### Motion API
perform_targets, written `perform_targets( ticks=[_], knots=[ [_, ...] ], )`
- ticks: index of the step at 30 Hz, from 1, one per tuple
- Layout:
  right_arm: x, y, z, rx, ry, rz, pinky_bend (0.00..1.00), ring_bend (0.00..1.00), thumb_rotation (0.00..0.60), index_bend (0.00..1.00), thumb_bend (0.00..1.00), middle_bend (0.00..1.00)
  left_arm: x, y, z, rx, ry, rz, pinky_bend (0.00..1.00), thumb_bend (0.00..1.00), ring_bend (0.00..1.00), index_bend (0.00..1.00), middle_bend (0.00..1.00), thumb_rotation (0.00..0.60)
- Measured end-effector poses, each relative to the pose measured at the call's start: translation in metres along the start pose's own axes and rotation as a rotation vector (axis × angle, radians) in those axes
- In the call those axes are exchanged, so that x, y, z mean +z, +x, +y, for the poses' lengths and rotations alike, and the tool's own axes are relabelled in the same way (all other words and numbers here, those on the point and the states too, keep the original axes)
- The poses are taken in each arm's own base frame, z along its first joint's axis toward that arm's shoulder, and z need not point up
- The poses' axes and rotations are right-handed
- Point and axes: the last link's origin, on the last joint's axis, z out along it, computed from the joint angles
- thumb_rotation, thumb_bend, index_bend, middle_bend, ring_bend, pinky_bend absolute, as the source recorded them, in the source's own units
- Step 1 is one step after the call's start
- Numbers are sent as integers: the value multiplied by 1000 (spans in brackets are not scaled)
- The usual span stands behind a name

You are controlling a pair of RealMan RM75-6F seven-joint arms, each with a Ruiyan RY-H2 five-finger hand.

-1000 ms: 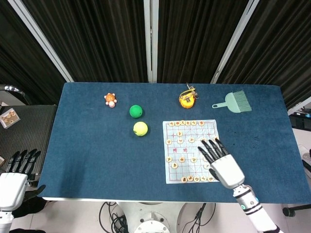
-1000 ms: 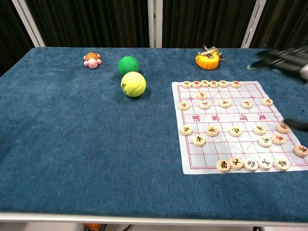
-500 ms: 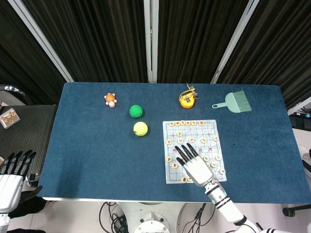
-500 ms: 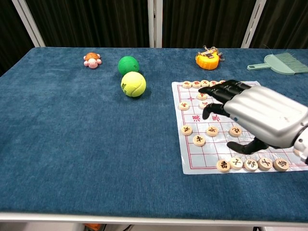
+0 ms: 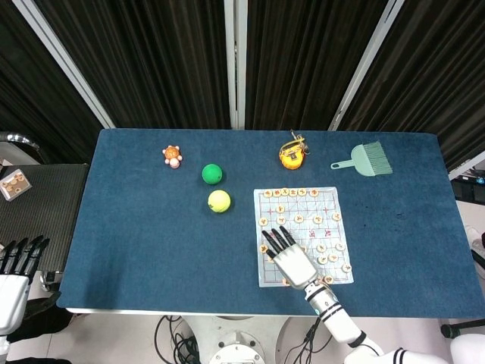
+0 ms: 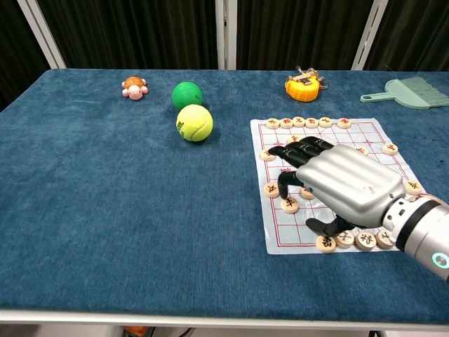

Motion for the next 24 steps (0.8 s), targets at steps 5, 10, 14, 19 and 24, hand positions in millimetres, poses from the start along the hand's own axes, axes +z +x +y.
perform_targets(
  ticks=[5, 10, 14, 19, 24],
  knots=[
    [4, 0, -3, 6, 3, 0, 0, 0, 600, 387, 244, 0, -1, 0, -2, -2, 4, 2, 0, 110, 0, 72, 47, 600],
    [7, 2, -4, 13, 2, 7, 0, 0, 600, 409, 262, 0, -1, 1, -4, -4, 9, 8, 0, 111, 0, 72, 47, 600],
    [6, 2, -3, 10, -2, 10, 0, 0, 600, 421, 265, 0, -1, 1, -5, -4, 10, 6, 0, 111, 0, 73, 47, 600],
    [7, 2, -2, 9, -7, 8, 0, 0, 600, 425, 265, 0, 0, 1, -4, -5, 6, 6, 0, 111, 0, 72, 47, 600],
    [9, 2, -2, 11, -12, 6, 0, 0, 600, 431, 266, 0, 0, 0, -5, -4, 10, 2, 0, 111, 0, 73, 47, 600]
  ],
)
